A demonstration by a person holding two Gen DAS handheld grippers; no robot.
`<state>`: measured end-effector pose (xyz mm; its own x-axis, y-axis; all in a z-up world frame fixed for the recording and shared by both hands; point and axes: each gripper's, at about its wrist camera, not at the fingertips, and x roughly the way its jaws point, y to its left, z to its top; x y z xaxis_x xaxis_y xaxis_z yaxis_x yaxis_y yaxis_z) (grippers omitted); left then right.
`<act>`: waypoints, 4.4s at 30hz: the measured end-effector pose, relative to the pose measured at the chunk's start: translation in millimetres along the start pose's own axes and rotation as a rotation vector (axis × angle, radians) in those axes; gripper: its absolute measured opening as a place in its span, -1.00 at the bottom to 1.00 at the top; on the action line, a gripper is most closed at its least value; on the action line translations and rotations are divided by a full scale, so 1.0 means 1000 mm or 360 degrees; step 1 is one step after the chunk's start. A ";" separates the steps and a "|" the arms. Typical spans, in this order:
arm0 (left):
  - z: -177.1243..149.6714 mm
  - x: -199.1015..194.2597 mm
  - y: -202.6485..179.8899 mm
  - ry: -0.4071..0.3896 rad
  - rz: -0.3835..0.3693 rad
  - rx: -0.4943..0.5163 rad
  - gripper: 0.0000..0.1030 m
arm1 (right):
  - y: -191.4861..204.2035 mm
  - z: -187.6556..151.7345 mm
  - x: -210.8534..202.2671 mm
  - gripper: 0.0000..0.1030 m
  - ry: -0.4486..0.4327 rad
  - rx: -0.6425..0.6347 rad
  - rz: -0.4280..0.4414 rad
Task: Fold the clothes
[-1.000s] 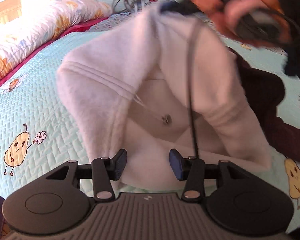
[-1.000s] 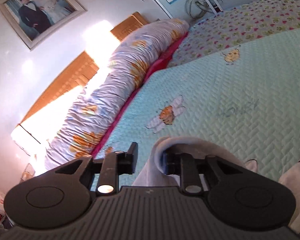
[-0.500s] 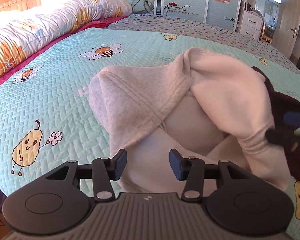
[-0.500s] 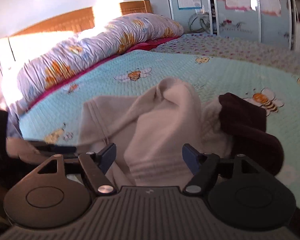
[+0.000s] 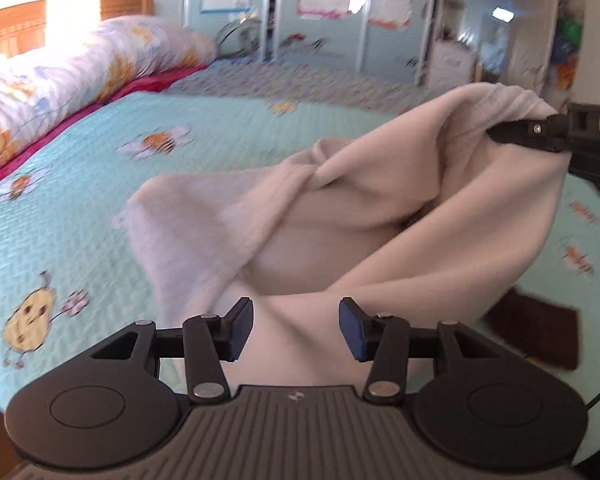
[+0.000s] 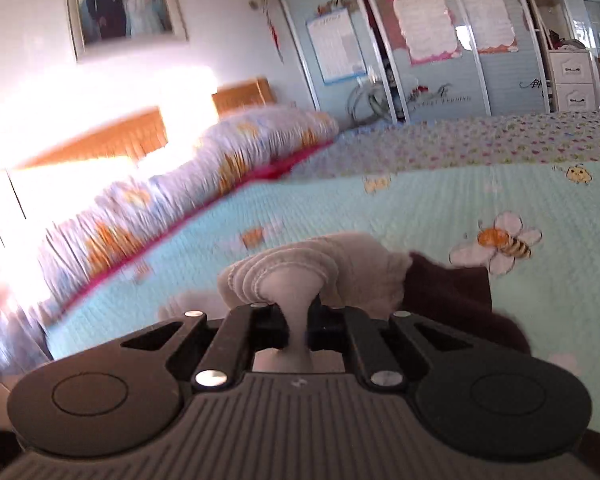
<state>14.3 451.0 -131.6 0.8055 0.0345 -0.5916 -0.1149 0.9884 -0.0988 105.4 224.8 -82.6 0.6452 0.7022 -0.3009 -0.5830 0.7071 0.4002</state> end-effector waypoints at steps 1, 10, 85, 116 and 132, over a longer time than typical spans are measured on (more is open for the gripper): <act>0.002 -0.003 -0.005 -0.0034 -0.0029 0.0010 0.00 | -0.002 0.006 -0.011 -0.88 -0.0029 0.0051 0.0030; -0.015 -0.017 -0.063 -0.0054 -0.0387 0.0432 0.06 | -0.040 -0.028 -0.024 -0.87 0.0049 0.0572 0.0156; 0.076 -0.077 -0.112 -0.0584 -0.0226 0.0309 -0.85 | -0.067 0.079 -0.145 -0.68 -0.0599 0.0109 -0.0331; -0.026 0.007 -0.059 0.0094 0.0089 0.0450 -0.31 | -0.118 -0.057 -0.096 0.45 0.0202 0.0486 -0.0313; -0.058 0.066 -0.096 0.0434 -0.0023 0.0444 -0.79 | -0.142 -0.098 -0.062 -0.98 0.0433 0.0416 -0.0550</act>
<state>44.6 349.6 -207.5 0.6175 0.0169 -0.7864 0.0883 0.9920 0.0906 99.3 89.0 -205.7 0.6061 0.4518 -0.6546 -0.1928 0.8819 0.4302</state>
